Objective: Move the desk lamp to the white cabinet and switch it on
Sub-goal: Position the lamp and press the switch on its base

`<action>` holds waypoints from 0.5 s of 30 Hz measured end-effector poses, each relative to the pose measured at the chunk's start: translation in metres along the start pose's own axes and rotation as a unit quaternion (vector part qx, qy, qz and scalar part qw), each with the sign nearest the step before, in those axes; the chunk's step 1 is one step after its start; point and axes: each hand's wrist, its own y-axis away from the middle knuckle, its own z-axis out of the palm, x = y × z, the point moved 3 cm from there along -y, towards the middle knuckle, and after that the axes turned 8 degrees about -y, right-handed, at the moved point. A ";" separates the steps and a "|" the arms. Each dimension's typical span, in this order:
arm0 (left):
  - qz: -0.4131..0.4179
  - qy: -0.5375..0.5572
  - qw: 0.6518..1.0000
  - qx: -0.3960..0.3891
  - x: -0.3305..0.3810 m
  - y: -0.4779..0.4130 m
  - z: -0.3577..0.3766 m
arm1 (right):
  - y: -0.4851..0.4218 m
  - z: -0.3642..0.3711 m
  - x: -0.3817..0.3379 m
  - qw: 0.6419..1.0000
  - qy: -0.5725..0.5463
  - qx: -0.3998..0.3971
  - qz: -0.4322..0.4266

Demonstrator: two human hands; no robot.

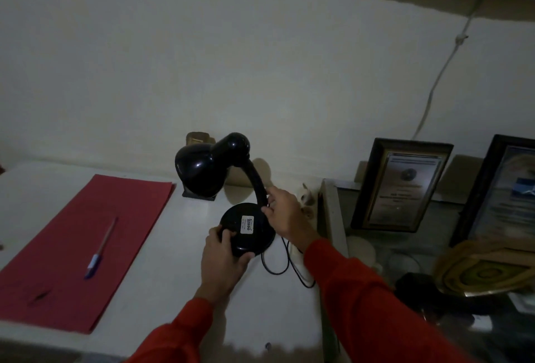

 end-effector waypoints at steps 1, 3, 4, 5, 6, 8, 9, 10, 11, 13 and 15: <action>0.001 0.013 1.000 -0.004 -0.001 -0.001 0.001 | -0.001 0.000 0.000 1.000 -0.002 0.006 -0.002; 0.007 0.051 0.999 -0.013 -0.007 -0.004 0.001 | -0.007 0.001 0.002 1.000 -0.010 0.007 -0.003; 0.012 0.064 0.998 -0.014 -0.010 -0.005 0.001 | -0.010 0.001 0.003 1.000 -0.012 0.005 -0.005; 0.018 0.069 0.997 -0.011 -0.014 -0.007 0.002 | -0.013 0.001 0.005 1.000 -0.014 0.002 -0.006; 0.023 0.071 0.997 -0.007 -0.017 -0.009 0.003 | -0.017 0.001 0.006 1.000 -0.014 0.001 -0.008; 0.019 0.071 0.997 -0.005 -0.019 -0.014 0.005 | -0.024 0.001 0.008 1.000 -0.017 0.001 -0.017; 0.010 0.075 0.997 -0.003 -0.018 -0.017 0.006 | -0.027 0.001 0.009 1.000 -0.020 0.001 -0.021; 0.001 0.078 0.997 0.001 -0.016 -0.019 0.009 | -0.031 0.002 0.009 0.999 -0.023 0.001 -0.025; -0.007 0.081 0.997 0.006 -0.014 -0.021 0.010 | -0.034 0.002 0.010 0.999 -0.024 0.001 -0.028; -0.012 0.077 0.997 0.011 -0.009 -0.027 0.013 | -0.042 0.001 0.011 0.999 -0.014 0.006 -0.030; -0.010 0.067 0.998 0.013 -0.006 -0.035 0.014 | -0.050 0.000 0.013 1.000 -0.007 0.013 -0.027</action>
